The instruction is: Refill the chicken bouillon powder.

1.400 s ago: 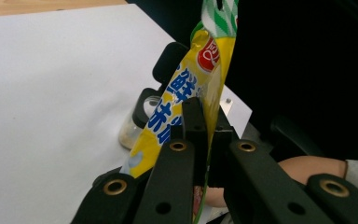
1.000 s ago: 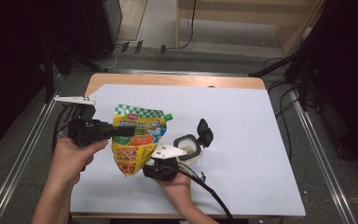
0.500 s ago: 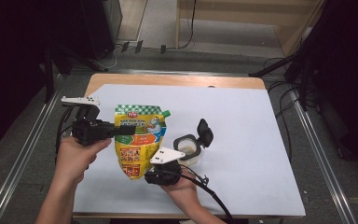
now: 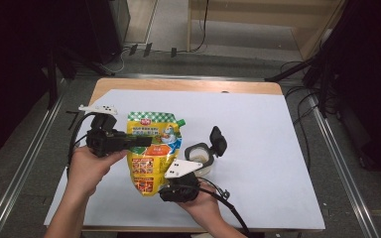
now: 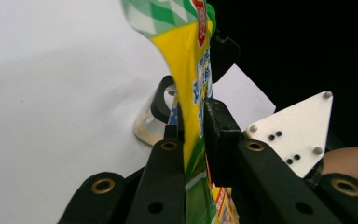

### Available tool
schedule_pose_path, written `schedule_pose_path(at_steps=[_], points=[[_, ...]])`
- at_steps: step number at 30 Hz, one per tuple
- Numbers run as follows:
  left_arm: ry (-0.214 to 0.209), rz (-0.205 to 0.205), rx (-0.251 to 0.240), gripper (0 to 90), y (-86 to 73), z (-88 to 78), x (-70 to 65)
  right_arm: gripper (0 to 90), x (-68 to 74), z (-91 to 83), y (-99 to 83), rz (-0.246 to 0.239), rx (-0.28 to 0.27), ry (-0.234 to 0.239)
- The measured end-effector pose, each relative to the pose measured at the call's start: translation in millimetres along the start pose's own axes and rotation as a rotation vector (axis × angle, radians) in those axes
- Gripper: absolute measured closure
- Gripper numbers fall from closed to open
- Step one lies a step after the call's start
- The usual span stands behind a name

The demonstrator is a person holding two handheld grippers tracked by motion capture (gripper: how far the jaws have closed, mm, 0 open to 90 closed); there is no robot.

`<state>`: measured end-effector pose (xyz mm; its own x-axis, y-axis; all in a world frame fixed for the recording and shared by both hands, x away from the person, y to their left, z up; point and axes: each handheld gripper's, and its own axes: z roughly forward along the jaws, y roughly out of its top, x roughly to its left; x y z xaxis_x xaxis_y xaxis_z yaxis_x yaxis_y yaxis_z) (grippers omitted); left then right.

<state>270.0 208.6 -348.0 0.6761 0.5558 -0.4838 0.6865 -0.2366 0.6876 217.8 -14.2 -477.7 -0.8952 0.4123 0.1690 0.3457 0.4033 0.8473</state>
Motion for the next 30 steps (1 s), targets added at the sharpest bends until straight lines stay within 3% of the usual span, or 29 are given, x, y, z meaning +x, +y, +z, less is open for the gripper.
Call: schedule_pose_path(at_steps=[8, 24, 30], points=[[0.011, -0.003, 0.039, 80.1, -1.9, 15.8, -0.6, 55.0, 2.8, -7.3, -2.5, 0.019, 0.01, 0.034], [0.009, -0.003, 0.068, 75.9, -3.4, 31.9, -0.2, 54.7, 10.3, -14.0, -1.1, 0.047, 0.007, 0.082], [0.024, 0.013, 0.098, 75.0, -2.6, 41.5, -4.1, 56.3, 15.8, -15.7, -0.4, 0.051, 0.015, 0.101]])
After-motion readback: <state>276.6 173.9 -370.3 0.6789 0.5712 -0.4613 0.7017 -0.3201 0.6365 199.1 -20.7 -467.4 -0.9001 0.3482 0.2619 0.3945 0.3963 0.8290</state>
